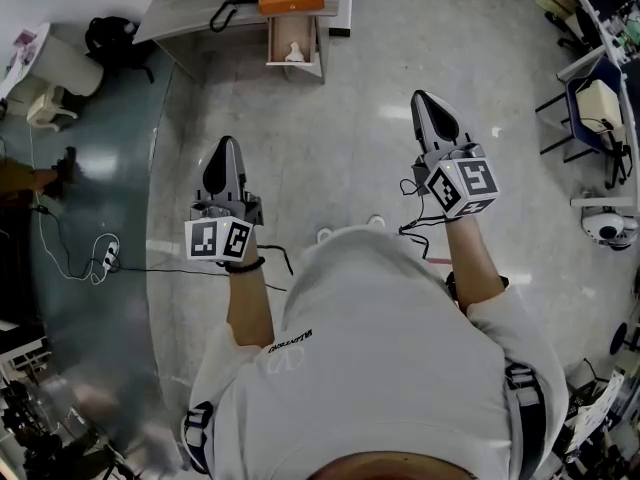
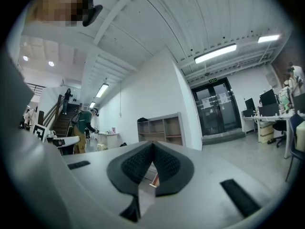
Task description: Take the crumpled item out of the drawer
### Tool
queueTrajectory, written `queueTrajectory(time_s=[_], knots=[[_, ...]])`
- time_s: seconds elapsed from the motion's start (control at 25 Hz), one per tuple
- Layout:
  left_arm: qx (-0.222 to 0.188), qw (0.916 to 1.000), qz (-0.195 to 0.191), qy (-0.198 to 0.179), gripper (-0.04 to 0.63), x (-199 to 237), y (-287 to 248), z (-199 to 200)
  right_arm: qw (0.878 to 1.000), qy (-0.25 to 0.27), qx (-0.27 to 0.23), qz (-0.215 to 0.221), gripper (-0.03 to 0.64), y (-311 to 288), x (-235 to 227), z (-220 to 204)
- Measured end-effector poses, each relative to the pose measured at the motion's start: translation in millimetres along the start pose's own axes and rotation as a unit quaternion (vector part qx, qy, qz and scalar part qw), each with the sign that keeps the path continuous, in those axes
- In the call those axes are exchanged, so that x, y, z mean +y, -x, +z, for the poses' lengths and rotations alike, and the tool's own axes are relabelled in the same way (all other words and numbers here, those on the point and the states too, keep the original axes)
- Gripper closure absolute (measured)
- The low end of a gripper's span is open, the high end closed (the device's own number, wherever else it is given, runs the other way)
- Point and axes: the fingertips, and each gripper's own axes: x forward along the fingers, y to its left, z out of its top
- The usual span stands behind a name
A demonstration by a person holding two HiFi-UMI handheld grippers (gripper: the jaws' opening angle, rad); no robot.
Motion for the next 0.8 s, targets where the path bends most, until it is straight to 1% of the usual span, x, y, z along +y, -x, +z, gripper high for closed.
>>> queueTrajectory(time_s=[0.4,0.6,0.8], knots=[[-0.004,0.9996,-0.026,0.009,0.595,21,17,2,1.000,0.004,-0.006,-0.014,0.617,-7,41,-7],[0.002,0.9993,-0.029,0.024,0.595,34,27,-5,1.000,0.010,0.000,-0.012,0.617,-13,62,-8],[0.002,0.9992,-0.024,0.031,0.595,35,36,-9,1.000,0.016,0.000,-0.007,0.617,-11,69,-3]])
